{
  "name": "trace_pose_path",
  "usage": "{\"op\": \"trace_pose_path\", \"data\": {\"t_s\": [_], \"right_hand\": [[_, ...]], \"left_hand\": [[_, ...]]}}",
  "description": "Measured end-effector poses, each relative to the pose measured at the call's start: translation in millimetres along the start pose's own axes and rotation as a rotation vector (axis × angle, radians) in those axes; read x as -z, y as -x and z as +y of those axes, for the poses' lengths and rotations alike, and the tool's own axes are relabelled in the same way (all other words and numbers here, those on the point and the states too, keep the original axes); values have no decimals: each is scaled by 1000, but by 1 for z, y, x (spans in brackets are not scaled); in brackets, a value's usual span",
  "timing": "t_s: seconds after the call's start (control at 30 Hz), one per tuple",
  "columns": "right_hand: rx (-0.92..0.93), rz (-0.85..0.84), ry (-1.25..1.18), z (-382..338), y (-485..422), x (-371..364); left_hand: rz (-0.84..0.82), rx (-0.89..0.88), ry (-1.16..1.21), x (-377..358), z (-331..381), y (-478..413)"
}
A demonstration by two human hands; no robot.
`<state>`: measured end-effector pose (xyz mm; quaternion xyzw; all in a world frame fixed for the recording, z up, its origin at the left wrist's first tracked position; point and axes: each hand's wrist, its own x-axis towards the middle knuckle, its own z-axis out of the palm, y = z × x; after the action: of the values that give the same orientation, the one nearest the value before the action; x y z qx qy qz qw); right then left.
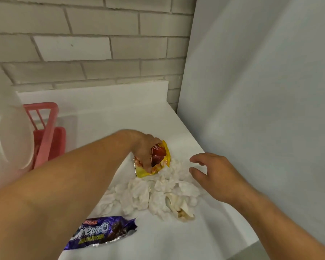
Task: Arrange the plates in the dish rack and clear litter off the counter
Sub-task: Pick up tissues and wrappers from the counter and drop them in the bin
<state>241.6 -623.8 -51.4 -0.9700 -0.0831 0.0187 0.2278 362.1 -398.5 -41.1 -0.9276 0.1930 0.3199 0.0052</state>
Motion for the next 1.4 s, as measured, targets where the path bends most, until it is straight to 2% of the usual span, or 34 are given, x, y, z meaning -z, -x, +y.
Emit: {"op": "trace_pose_path", "data": {"t_s": [0.13, 0.27, 0.43, 0.6, 0.77, 0.93, 1.03, 1.13, 1.27, 1.4], "right_hand": [[20, -4, -31, -1, -10, -3], [15, -25, -47, -3, -18, -6], [32, -69, -32, -13, -30, -13], [23, -239, 80, -19, -44, -19], [-27, -274, 180, -15, -49, -21], [-67, -298, 170, -20, -58, -31], [-70, -283, 132, -24, -63, -37], [-67, -238, 11, -22, -65, -36], [-109, -57, -258, -24, -65, -16], [-103, 53, -435, -32, -62, 3]], "left_hand": [[55, 26, 22, -3, -1, -1], [75, 22, 212, -5, -13, 7], [284, -5, 400, 4, -27, 38], [692, -2, 486, -1, -32, 65], [757, 46, 419, -21, -37, 80], [834, 92, 607, -38, -28, 89], [896, 59, 591, -44, -24, 95], [910, 101, 611, -48, -25, 99], [897, 174, 612, -49, -25, 105], [909, 175, 646, -48, -19, 110]]}}
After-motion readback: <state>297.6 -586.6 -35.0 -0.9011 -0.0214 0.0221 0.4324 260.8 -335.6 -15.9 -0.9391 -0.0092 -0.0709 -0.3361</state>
